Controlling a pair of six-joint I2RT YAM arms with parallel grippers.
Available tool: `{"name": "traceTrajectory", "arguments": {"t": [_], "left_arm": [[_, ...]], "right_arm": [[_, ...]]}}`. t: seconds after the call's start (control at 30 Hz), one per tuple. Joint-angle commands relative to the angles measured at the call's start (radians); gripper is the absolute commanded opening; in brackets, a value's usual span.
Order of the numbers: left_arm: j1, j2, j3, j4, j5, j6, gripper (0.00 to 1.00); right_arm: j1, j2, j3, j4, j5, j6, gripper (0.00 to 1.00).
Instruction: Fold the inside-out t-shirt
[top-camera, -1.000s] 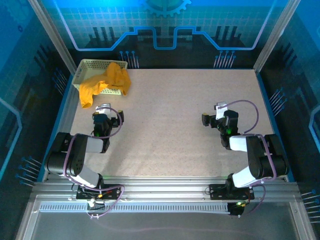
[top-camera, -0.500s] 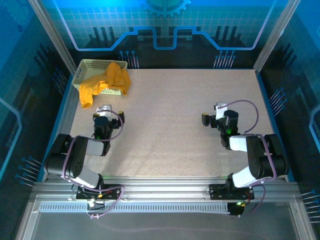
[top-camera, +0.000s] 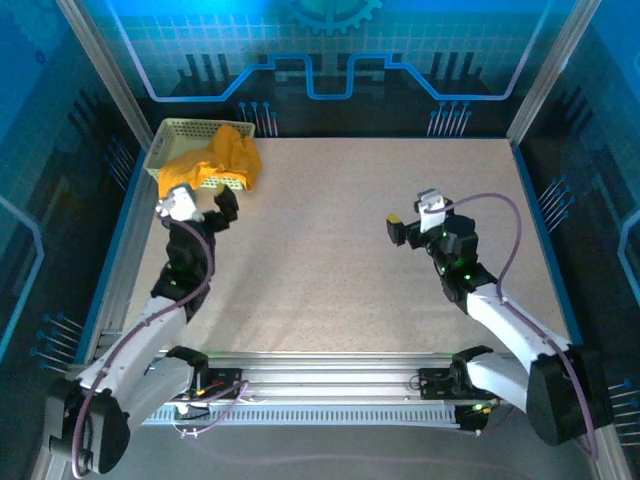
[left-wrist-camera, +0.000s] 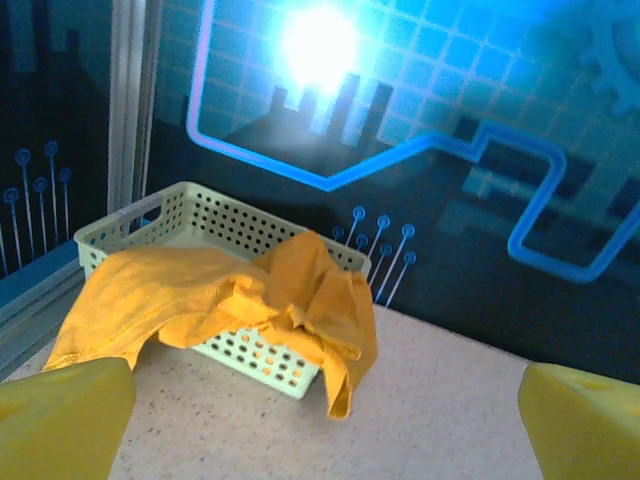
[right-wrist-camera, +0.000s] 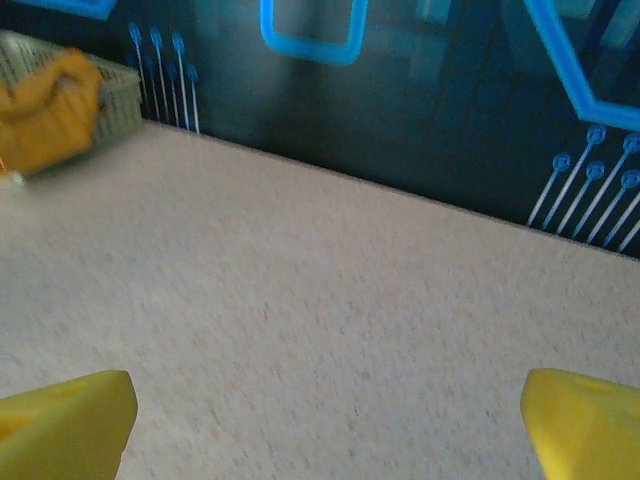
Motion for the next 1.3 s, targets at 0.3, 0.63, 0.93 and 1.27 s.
{"name": "traceTrajectory", "arguments": {"t": [0.3,0.63,0.93,1.27], "left_arm": [[0.165,0.317,0.493,-0.602,0.184,-0.218,0.99],[0.292,0.914,1.074,-1.057,0.161,-0.233,0.99],[0.353,1.247,1.423,-1.204,0.227,-0.209,0.99],[0.363,1.395,1.571,-1.223,0.264,-0.163,0.85]], "right_arm": [[-0.107,0.010,0.315,-0.486,-0.137,0.363,1.00],[0.007,0.024,0.314,-0.550,-0.040,0.326,1.00],[0.062,-0.004,0.258,-0.562,-0.024,0.341,1.00],[0.095,-0.002,0.221,-0.566,-0.002,0.348,1.00]]}}
